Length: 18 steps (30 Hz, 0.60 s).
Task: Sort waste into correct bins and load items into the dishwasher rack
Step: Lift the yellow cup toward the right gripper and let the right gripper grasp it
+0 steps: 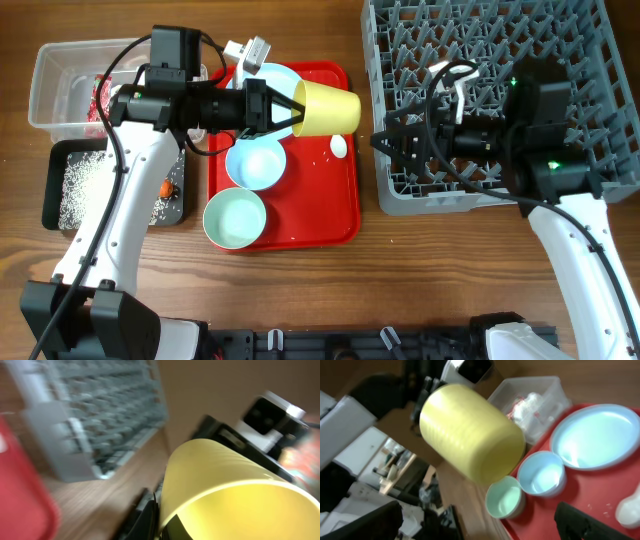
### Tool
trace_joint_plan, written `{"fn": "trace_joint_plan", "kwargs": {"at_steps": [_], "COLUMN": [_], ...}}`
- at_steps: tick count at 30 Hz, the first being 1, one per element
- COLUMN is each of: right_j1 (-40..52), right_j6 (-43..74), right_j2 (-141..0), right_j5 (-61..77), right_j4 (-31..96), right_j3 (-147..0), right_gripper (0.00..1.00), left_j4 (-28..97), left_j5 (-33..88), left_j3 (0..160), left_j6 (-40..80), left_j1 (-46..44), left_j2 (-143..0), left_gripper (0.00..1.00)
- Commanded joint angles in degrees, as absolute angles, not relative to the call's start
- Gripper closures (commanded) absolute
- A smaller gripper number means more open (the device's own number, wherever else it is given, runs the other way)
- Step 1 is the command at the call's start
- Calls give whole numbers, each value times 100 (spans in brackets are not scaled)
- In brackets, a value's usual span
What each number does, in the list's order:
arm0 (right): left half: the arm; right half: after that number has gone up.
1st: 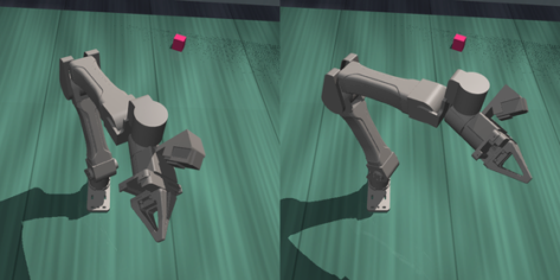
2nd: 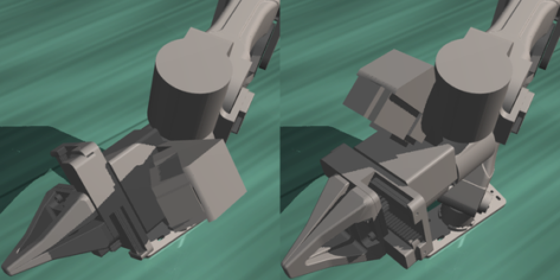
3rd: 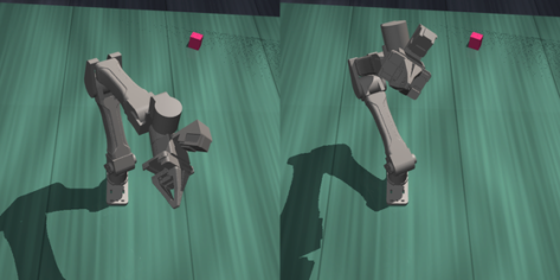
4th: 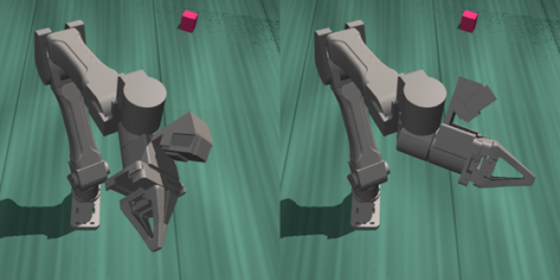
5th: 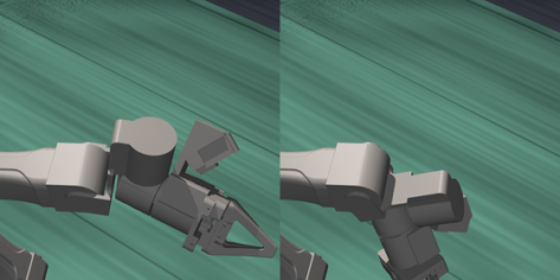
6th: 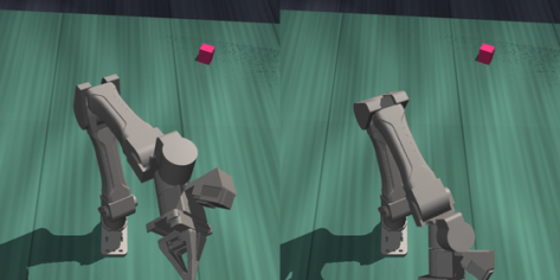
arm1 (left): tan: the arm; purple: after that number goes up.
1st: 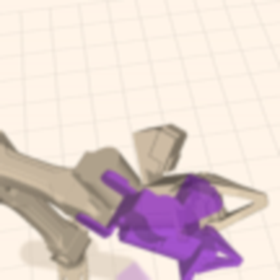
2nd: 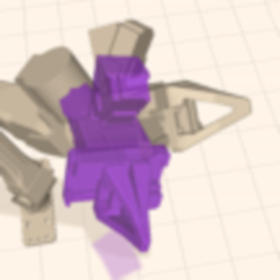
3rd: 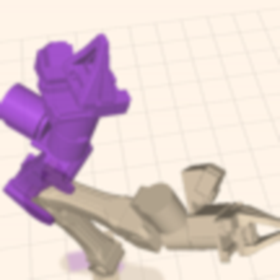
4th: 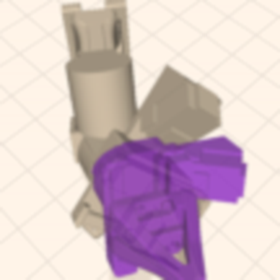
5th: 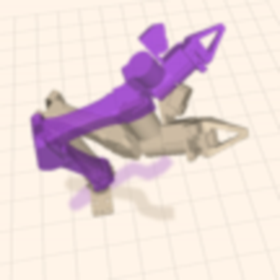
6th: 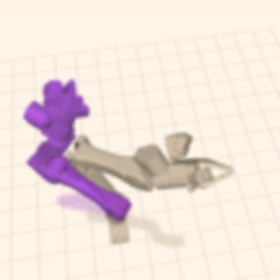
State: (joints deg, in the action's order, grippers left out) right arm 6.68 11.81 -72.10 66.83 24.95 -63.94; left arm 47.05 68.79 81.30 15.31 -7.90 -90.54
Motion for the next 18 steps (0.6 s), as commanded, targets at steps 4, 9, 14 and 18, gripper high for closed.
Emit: {"fn": "trace_joint_plan", "kwargs": {"at_steps": [4,9,14,18], "right_j1": [1280,1522,1557,1557], "right_j6": [1977,2071,2329,2443], "right_j2": [-7255,-7255,-7255,-7255], "right_j5": [6779,6407,6410,6410], "right_j4": [1236,945,462,211], "right_j3": [-6401,-6401,-6401,-6401], "right_gripper": [0,0,5,11], "left_j4": [4447,4451,4431,4431], "left_j5": [8672,8912,8888,8888], "left_j3": [8187,8187,8187,8187], "left_j6": [1393,1393,1385,1372], "left_j1": [-814,-849,-965,-956], "left_j2": [-9000,-9000,-9000,-9000], "left_gripper": [96,96,96,96]}}
